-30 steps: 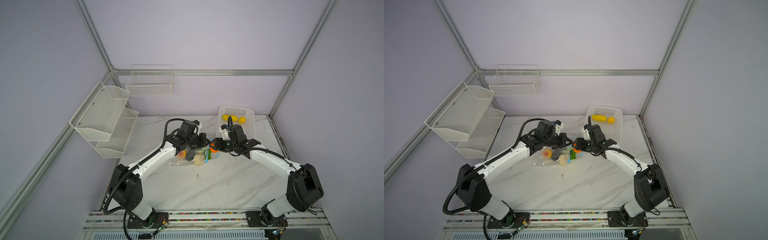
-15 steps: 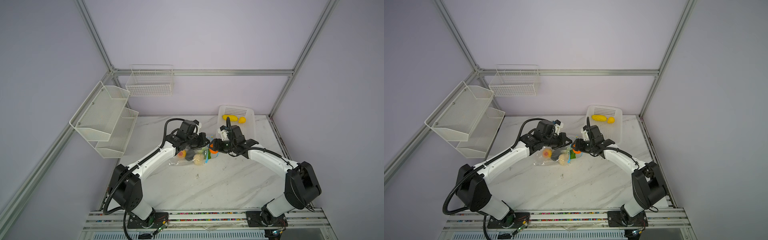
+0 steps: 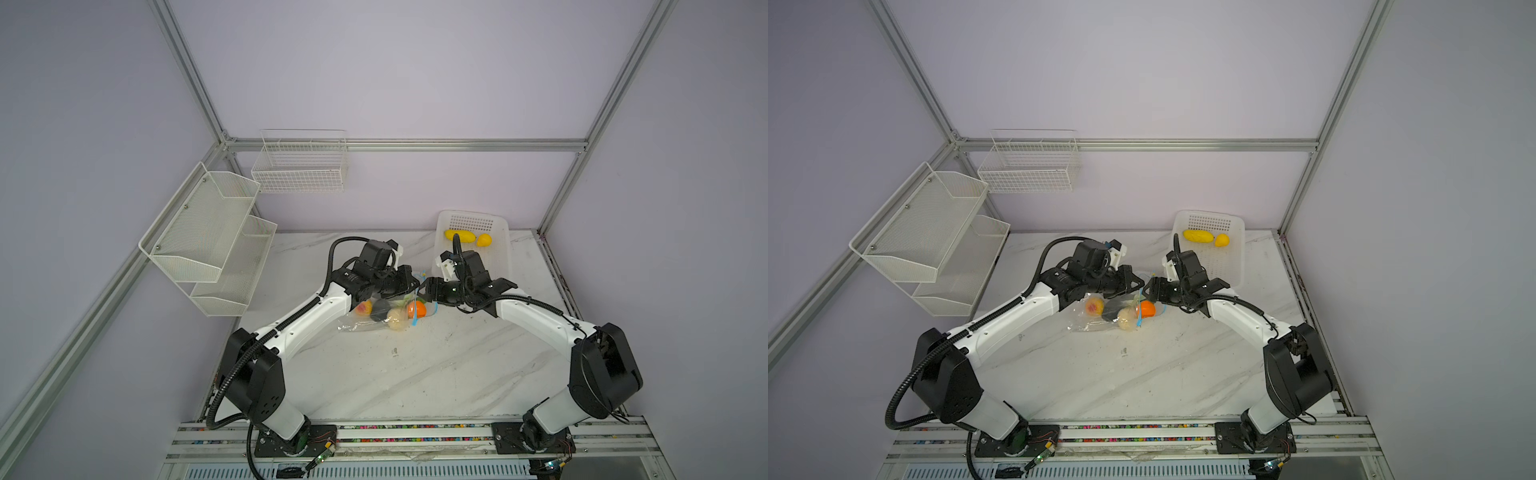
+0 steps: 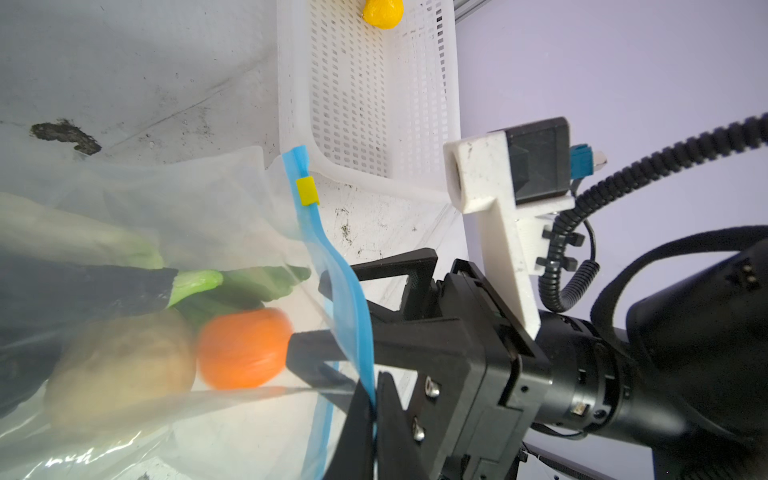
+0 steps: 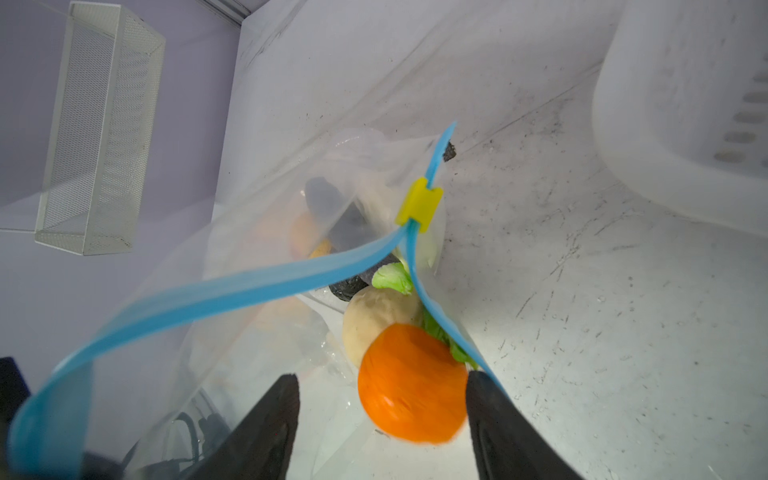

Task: Place the food in the zip-top bag and seal the zipper
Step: 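Lower the orange fruit into the bag and open the right gripper, then move the right gripper back over the basket toward the yellow lemon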

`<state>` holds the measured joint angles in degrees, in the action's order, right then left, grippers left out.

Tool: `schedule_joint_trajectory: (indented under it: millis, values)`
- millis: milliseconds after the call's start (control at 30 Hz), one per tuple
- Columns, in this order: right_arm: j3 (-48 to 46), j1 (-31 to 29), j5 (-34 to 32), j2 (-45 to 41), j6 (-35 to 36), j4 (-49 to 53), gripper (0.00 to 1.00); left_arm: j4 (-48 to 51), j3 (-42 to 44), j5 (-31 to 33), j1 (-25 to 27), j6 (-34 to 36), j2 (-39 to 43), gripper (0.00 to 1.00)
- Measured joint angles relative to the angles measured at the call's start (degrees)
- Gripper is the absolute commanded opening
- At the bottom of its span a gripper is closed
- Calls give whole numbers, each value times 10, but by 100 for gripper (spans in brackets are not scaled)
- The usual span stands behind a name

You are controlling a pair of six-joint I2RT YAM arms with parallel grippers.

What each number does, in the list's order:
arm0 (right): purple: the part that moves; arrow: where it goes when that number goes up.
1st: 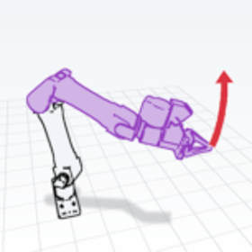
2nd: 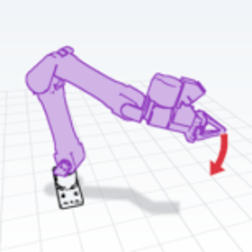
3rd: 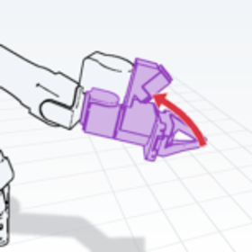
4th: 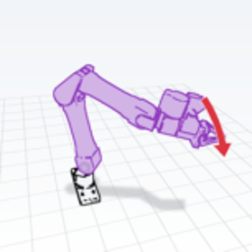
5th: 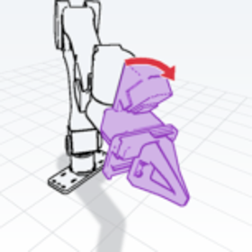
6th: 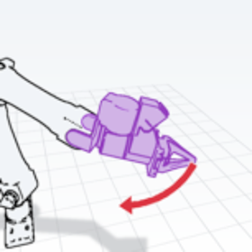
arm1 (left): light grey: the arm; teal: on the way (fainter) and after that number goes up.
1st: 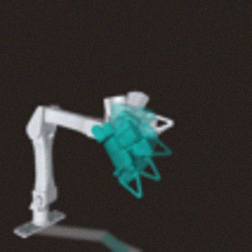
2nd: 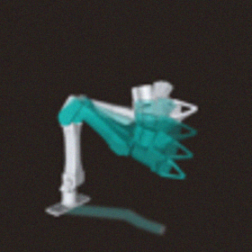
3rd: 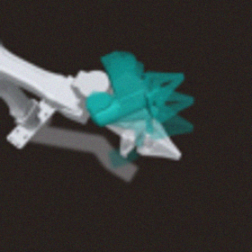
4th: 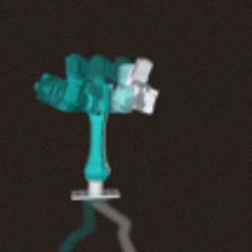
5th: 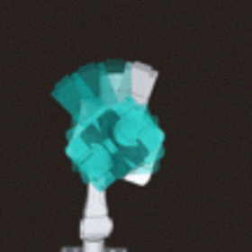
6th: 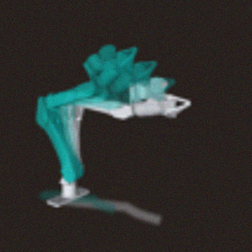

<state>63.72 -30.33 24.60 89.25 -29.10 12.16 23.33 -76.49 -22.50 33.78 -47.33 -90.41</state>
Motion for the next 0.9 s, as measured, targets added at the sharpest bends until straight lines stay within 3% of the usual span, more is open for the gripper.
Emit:
schedule_joint_trajectory:
  millis: [533, 900]
  values:
    - [17, 0, -32, -17, 4, 17, 67, 0, 0, 2, 0, 0, 1, 0]
    - [134, 38, -111, -13, 53, 36, 66, 0, 2, 2, -4, 0, 18, 0]
